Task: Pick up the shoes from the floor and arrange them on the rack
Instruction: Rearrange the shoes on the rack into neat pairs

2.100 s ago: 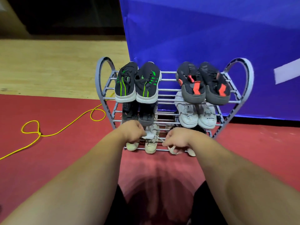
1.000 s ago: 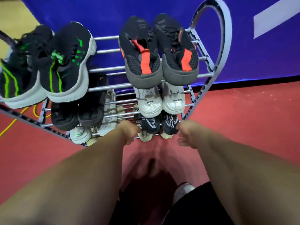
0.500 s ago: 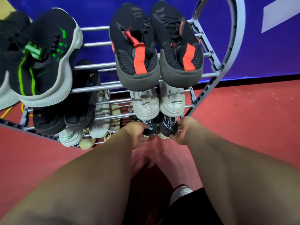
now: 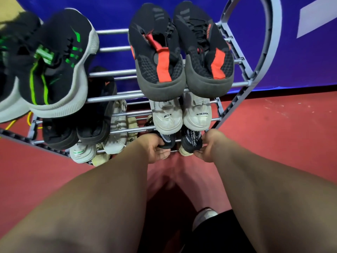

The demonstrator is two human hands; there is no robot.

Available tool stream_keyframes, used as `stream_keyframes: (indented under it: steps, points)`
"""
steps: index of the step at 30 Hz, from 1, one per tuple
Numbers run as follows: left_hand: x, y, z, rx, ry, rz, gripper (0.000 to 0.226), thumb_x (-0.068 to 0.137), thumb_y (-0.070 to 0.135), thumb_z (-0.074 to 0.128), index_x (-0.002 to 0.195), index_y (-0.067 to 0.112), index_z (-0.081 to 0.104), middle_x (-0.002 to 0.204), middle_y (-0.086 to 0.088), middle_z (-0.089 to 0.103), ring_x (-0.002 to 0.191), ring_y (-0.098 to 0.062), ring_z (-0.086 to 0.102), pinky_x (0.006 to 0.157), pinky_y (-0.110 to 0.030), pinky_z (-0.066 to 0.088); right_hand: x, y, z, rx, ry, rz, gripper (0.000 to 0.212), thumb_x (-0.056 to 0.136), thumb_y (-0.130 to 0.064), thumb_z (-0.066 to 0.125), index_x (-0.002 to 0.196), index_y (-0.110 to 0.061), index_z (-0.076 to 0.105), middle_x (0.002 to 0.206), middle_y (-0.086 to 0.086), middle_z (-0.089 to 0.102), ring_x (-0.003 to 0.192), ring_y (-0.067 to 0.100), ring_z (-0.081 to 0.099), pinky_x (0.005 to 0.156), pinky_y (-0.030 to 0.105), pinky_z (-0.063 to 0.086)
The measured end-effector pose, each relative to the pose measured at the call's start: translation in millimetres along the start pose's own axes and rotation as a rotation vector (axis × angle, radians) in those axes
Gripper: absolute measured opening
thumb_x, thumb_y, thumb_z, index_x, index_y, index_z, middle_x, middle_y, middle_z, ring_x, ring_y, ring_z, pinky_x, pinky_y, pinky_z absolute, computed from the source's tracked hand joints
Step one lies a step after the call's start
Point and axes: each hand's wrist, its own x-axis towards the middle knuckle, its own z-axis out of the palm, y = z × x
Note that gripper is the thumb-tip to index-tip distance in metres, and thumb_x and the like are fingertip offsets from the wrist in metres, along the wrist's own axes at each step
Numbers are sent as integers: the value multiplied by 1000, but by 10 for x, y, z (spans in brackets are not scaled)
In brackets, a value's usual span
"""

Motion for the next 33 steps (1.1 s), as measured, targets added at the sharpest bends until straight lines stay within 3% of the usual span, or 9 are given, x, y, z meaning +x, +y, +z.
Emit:
stream_keyframes:
  steps: [3,6,9,14,17,19,21,25,33]
  points:
    - [-104,68,-103,39,-31,-47,17,98,0,43,102,-1,59,92,-11,67,81,-19,65,72,-32,54,-196,-32,-16,-45,-8,-36,21,107,-12,37,97,-8,55,78,6,53,58,21,63,50,30,50]
    - [-247,128,-255,140,-41,-76,20,99,6,44,93,1,61,78,-10,71,73,-16,66,60,-27,51,-240,-36,-53,-126,-1,-104,34,109,-10,33,137,-7,51,110,5,61,124,22,60,81,34,48]
    - [-484,135,-445,235,-43,-80,24,100,6,41,89,0,61,63,-12,72,70,-17,65,62,-25,51,-236,14,-137,-341,-10,-135,39,106,-8,33,142,-6,48,147,10,54,141,25,45,112,42,43]
    - [-801,68,-766,366,-5,-59,20,96,3,44,85,-1,60,67,-11,68,74,-19,62,66,-30,51,-427,103,-369,-588,-25,-176,32,101,-14,47,129,-1,56,118,20,63,117,39,61,92,46,53]
    - [-940,32,-931,410,-3,-43,18,91,2,45,93,1,62,87,-10,67,80,-20,65,65,-32,51,-582,154,-468,-638,-15,-222,22,100,-12,43,109,-2,60,126,21,65,121,36,63,102,48,51]
    - [-1065,-11,-998,436,5,-32,19,88,0,47,96,3,63,88,-10,71,80,-21,69,62,-33,52,-666,190,-514,-636,7,-265,20,99,-13,42,99,-4,60,113,19,70,107,34,67,102,48,50]
    - [-1207,-64,-1017,507,-22,-28,17,89,0,48,88,2,64,74,-10,73,67,-20,71,57,-30,54,-752,232,-545,-619,21,-298,22,99,-16,41,97,-6,61,92,15,63,84,30,57,85,37,52]
    - [-1463,-129,-1034,640,-80,-34,20,88,4,52,75,1,67,65,-10,72,56,-16,71,56,-24,58,-981,322,-624,-583,37,-338,25,99,-20,40,100,-9,62,86,10,58,71,25,50,62,28,45]
    - [-1908,-187,-1000,615,-240,50,18,80,10,51,76,3,67,59,-7,67,48,-12,64,47,-18,52,-1494,343,-847,-241,-55,-523,62,98,-64,44,130,-14,60,105,10,60,90,26,48,90,39,47]
